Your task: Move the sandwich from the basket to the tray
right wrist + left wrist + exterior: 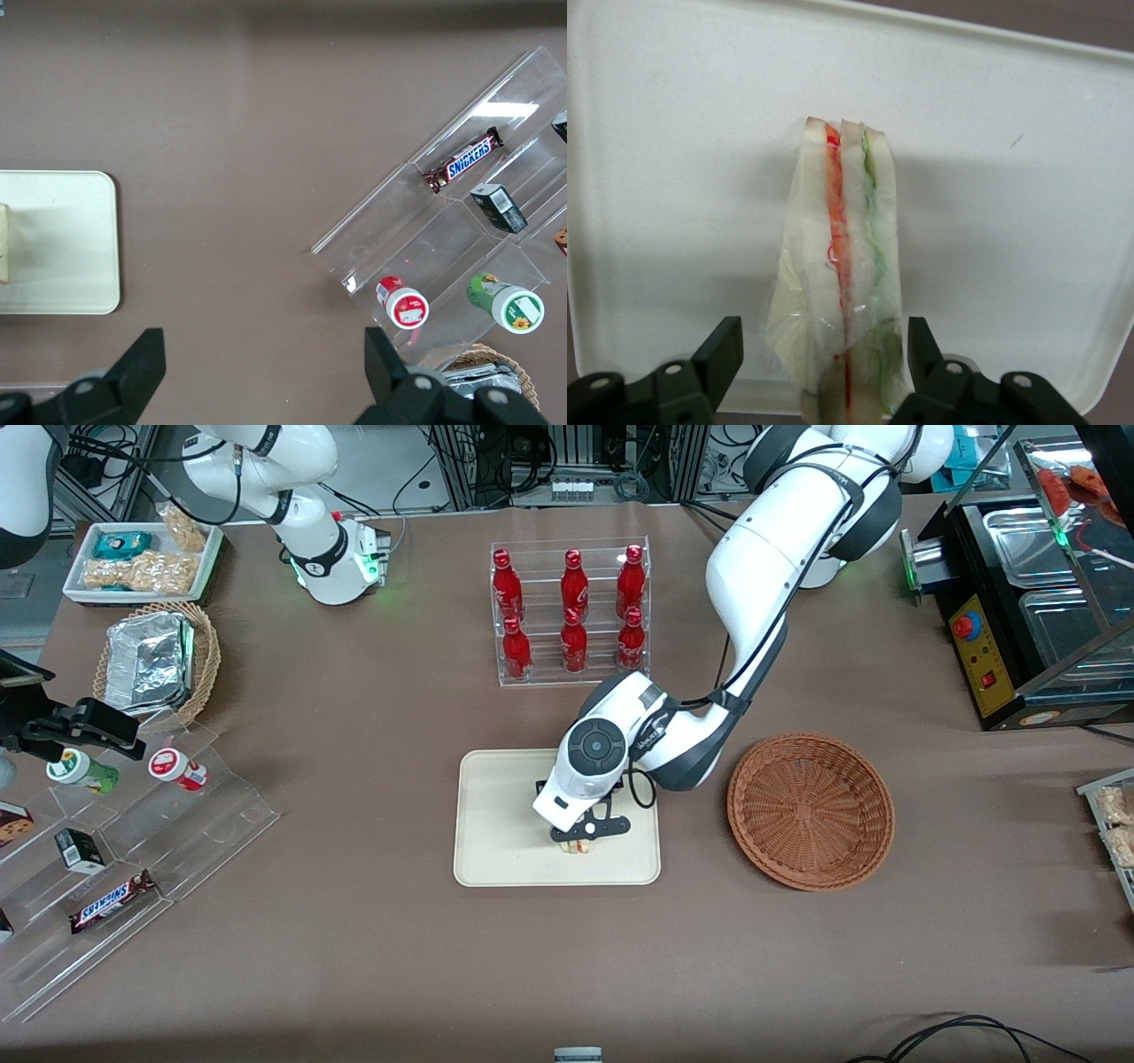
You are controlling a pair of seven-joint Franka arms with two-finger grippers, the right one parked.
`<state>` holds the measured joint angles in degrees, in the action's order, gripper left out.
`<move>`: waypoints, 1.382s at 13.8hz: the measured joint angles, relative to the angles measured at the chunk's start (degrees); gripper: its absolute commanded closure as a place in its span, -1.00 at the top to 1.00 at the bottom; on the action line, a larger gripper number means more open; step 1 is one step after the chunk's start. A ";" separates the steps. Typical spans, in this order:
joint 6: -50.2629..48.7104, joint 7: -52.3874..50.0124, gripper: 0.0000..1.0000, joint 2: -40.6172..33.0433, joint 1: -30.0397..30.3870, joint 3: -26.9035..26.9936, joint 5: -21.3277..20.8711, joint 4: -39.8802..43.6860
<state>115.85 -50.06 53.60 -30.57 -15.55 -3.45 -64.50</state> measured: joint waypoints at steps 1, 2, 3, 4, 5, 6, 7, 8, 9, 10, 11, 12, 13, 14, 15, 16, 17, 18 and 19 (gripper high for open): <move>-0.66 -0.39 1.00 -0.32 0.05 0.07 -0.04 0.66; -3.44 -0.69 1.00 -1.26 0.09 0.55 -0.13 1.47; -7.88 -0.84 1.00 -3.05 0.13 1.73 -0.16 2.30; -12.33 -0.85 1.00 -5.66 0.33 3.01 -0.15 2.91; -16.56 -0.86 1.00 -8.97 0.99 3.91 -0.16 3.21; -20.85 -0.81 1.00 -12.87 2.50 4.36 -0.16 2.95; -24.35 -0.02 1.00 -16.93 4.62 4.43 -0.16 1.90; -26.99 1.57 1.00 -21.22 6.91 4.52 -0.16 -0.21; -29.12 3.41 1.00 -25.14 9.03 4.71 -0.17 -2.76; -31.51 5.96 1.00 -28.58 11.40 4.87 -0.16 -5.29; -34.23 9.31 1.00 -31.48 13.94 4.97 -0.10 -7.47; -36.96 12.68 1.00 -33.89 16.64 5.07 0.03 -9.09; -39.89 18.23 1.00 -37.68 22.33 5.19 0.71 -11.41; -41.16 21.42 1.00 -38.43 24.06 5.23 0.63 -11.76; -42.99 27.03 1.00 -39.29 26.80 5.22 0.57 -11.84; -43.79 32.40 1.00 -40.40 30.04 5.27 0.58 -11.88; -43.98 36.28 1.00 -41.59 32.42 5.30 0.64 -11.93; -44.24 38.47 1.00 -43.00 33.76 5.30 0.69 -12.15; -44.32 39.13 1.00 -44.84 34.37 5.07 0.72 -13.13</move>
<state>71.53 -10.92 8.76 3.80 -10.48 -2.73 -77.63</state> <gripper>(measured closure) 0.000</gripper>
